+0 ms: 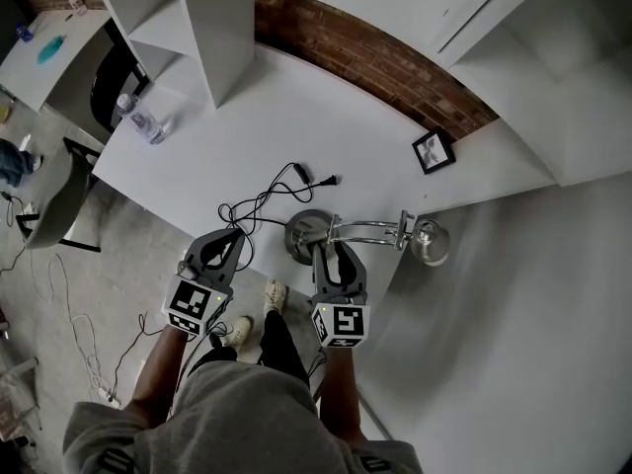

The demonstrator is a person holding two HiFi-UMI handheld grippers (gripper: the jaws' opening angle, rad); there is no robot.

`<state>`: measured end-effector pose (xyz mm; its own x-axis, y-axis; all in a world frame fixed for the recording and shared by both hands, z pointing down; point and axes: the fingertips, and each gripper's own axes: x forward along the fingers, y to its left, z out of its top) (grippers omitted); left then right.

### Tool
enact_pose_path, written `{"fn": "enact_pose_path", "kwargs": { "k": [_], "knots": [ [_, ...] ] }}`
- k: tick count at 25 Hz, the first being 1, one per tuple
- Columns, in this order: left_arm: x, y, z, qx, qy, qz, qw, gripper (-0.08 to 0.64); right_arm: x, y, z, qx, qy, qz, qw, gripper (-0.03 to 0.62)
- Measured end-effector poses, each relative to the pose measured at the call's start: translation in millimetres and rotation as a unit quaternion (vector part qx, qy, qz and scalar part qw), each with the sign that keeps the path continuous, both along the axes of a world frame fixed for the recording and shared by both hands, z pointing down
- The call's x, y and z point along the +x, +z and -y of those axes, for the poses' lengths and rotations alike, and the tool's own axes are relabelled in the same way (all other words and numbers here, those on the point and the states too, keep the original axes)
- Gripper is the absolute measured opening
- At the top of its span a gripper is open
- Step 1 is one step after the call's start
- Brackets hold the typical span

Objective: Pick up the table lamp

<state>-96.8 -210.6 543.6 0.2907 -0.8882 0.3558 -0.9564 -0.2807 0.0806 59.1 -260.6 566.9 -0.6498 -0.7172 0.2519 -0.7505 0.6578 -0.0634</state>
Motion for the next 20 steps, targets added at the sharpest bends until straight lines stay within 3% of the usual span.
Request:
{"fn": "enact_pose_path", "kwargs": {
  "k": [20],
  "knots": [
    [-19, 2, 12, -0.005, -0.050, -0.004, 0.9987, 0.003, -26, 10, 34, -0.005, -0.035, 0.009, 0.999, 0.144]
  ]
}}
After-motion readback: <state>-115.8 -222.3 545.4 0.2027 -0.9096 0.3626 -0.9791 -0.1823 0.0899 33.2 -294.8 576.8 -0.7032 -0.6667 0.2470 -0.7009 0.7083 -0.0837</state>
